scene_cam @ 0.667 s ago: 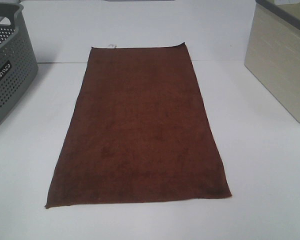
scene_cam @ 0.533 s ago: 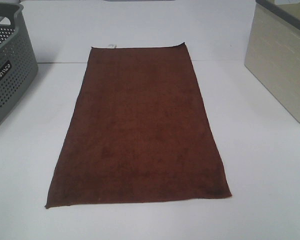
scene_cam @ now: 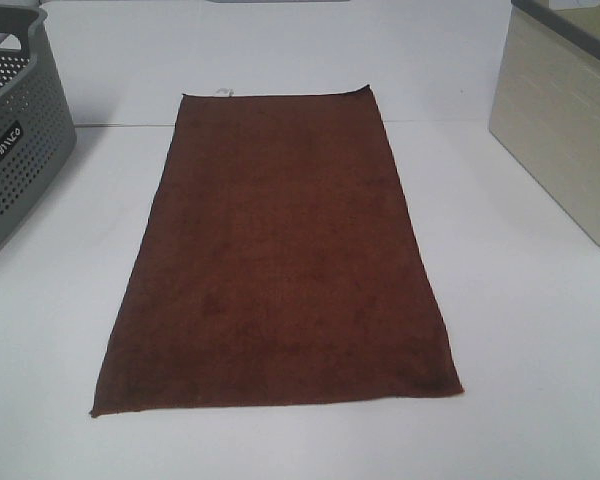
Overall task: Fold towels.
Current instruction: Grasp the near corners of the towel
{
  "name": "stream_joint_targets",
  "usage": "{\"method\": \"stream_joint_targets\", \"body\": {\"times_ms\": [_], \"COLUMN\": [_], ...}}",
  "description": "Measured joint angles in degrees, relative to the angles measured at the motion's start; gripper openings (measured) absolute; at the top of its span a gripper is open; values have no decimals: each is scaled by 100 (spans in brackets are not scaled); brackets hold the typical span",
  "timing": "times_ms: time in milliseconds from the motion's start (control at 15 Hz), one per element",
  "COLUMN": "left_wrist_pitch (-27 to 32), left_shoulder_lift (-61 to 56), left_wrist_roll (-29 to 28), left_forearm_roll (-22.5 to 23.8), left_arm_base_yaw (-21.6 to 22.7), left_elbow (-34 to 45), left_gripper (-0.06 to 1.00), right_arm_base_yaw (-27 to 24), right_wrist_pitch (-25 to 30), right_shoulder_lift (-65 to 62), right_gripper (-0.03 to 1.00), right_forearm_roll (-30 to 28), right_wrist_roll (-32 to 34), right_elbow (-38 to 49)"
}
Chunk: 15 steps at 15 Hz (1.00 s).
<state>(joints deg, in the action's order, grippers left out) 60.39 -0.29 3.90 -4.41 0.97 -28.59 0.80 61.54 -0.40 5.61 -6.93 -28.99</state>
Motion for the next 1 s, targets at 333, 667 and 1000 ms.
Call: {"method": "stream_joint_targets", "body": {"times_ms": [333, 667, 1000], "left_wrist_pitch": [0, 0, 0], "left_shoulder_lift": [0, 0, 0], "left_wrist_roll": [0, 0, 0], "left_forearm_roll": [0, 0, 0], "left_arm_base_yaw": [0, 0, 0], "left_elbow": [0, 0, 0], "left_gripper": [66, 66, 66], "right_arm_base_yaw": [0, 0, 0], "right_wrist_pitch": [0, 0, 0], "right_shoulder_lift": [0, 0, 0], "right_gripper": [88, 88, 88], "right_forearm_roll": [0, 0, 0], "right_wrist_roll": [0, 0, 0], "right_elbow": [0, 0, 0]}}
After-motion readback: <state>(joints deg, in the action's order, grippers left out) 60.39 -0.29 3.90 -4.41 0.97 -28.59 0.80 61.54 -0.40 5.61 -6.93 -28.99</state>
